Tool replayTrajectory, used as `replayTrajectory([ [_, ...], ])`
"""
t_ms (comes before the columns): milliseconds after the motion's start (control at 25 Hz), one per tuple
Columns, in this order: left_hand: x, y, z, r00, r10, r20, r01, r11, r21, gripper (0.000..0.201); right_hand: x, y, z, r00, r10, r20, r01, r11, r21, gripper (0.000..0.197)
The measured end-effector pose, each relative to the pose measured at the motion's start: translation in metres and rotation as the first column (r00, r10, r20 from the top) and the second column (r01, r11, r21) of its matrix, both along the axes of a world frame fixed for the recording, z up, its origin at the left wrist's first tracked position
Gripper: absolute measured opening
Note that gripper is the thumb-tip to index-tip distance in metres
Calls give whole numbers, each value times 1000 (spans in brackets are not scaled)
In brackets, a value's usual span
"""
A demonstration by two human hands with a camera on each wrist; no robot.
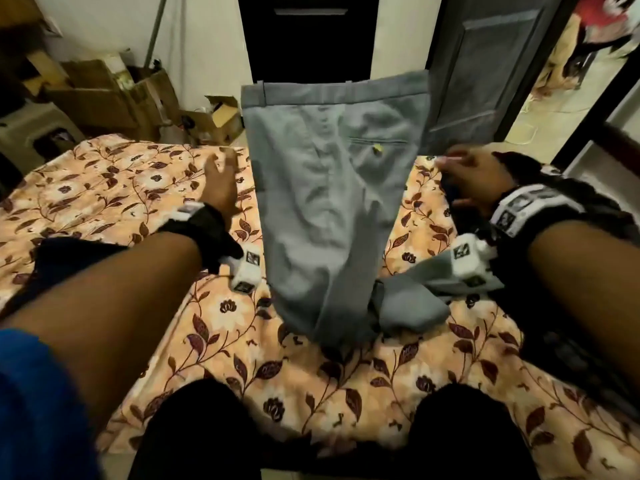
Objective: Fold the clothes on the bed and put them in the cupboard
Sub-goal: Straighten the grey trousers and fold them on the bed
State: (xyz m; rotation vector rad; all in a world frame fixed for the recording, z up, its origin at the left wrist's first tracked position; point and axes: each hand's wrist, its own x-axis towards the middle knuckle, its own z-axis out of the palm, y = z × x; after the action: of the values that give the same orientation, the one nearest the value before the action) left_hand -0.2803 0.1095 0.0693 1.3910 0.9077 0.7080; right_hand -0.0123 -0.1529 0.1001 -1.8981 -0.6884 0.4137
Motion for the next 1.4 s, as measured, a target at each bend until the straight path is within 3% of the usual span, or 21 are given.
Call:
replayTrajectory([
  [80,15,-17,-70,921,-126,-367,113,992,-58,67,-16,14,-73,978,207,27,-185,917,-353,42],
  [160,16,-53,-142,835,-279,-474,185,954,-236,70,-51,15,-152,927,369,-72,-349,772,-532,56],
  [240,22,-75,-187,895,-327,-302,151,861,-486,74,-74,13,-209,901,418,-118,-414,746,-521,77],
  [360,38,-87,-213,927,-315,-205,158,822,-548,35,-80,13,-239,907,407,107,-220,674,-706,105],
  [440,49,-94,-214,918,-356,-177,223,829,-514,15,-76,14,-235,877,436,202,-94,568,-818,104],
  [560,61,-101,-218,926,-359,-115,257,824,-505,14,-67,19,-218,853,485,193,-58,456,-888,82],
  [600,64,-105,-221,932,-348,-101,253,825,-505,17,-66,20,-214,844,508,175,-107,477,-872,64],
  [640,66,-112,-221,944,-321,-76,241,830,-503,21,-69,20,-210,866,486,118,-208,564,-799,46],
  [720,62,-126,-202,977,-213,20,192,833,-519,33,-89,20,-197,920,287,-268,-374,847,-377,19],
  [760,55,-129,-183,987,-123,101,158,828,-537,36,-102,22,-188,829,203,-520,-293,951,-96,16],
  [800,45,-126,-164,983,-41,180,133,834,-535,37,-111,21,-183,684,164,-711,-149,985,84,17],
  [840,31,-120,-142,966,10,257,126,853,-506,38,-120,18,-175,543,185,-819,-36,980,197,20],
  [880,14,-114,-125,952,47,301,108,872,-478,40,-126,12,-174,476,190,-858,29,972,232,24],
  [920,-3,-109,-114,958,44,283,95,882,-461,39,-131,6,-179,481,152,-863,70,975,210,26],
  [960,-19,-109,-109,982,-13,186,96,893,-440,37,-136,-4,-188,557,53,-829,77,990,115,28],
  [1040,-46,-129,-119,981,-183,-68,137,892,-431,38,-154,-26,-209,789,-242,-564,99,957,-271,39],
  [1120,-57,-149,-145,916,-322,-240,196,880,-432,53,-178,-42,-218,900,-200,-387,41,924,-381,36],
  [1200,-63,-163,-162,838,-387,-385,246,897,-366,48,-205,-45,-219,910,-78,-408,-86,926,-368,43],
  [1320,-71,-177,-165,722,-379,-579,333,924,-190,23,-228,-41,-215,923,-61,-381,-125,886,-446,72],
  [1360,-75,-183,-154,725,-359,-588,348,927,-138,21,-229,-41,-213,915,-74,-397,-109,902,-418,72],
  [1400,-79,-186,-144,789,-325,-521,334,939,-80,16,-226,-40,-210,879,-83,-469,-86,941,-328,68],
])
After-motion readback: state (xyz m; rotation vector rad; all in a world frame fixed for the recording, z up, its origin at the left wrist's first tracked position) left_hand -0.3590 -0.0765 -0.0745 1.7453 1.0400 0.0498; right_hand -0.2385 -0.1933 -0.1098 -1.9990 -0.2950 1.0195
